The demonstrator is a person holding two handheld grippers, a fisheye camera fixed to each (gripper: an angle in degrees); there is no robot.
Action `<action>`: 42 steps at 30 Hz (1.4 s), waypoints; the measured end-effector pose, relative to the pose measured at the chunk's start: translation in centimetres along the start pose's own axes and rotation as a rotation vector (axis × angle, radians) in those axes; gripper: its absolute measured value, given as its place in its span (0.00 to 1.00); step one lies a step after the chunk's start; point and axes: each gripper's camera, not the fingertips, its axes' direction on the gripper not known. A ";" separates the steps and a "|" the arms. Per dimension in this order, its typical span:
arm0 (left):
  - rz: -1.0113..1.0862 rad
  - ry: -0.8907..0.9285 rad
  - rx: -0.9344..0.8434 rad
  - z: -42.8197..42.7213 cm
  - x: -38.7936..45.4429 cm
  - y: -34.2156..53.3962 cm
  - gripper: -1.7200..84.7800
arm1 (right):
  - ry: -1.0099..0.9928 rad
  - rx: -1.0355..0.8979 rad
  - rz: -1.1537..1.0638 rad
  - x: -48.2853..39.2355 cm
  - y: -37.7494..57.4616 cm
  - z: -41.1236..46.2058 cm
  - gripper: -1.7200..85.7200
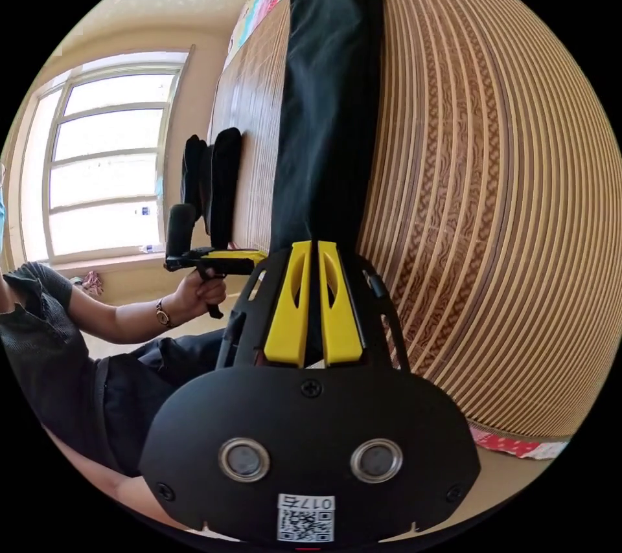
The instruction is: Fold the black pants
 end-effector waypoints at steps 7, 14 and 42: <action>-0.079 0.042 0.015 1.2 0.1 -0.4 0.02 | -0.087 0.255 0.004 2.4 -9.6 -4.8 0.10; -0.085 0.055 0.026 2.3 1.2 0.0 0.01 | -0.081 0.418 0.043 4.0 -22.5 -7.1 0.12; -0.121 -0.001 0.038 9.6 9.3 -2.1 0.03 | -0.451 0.689 0.281 14.3 -28.0 -11.2 0.06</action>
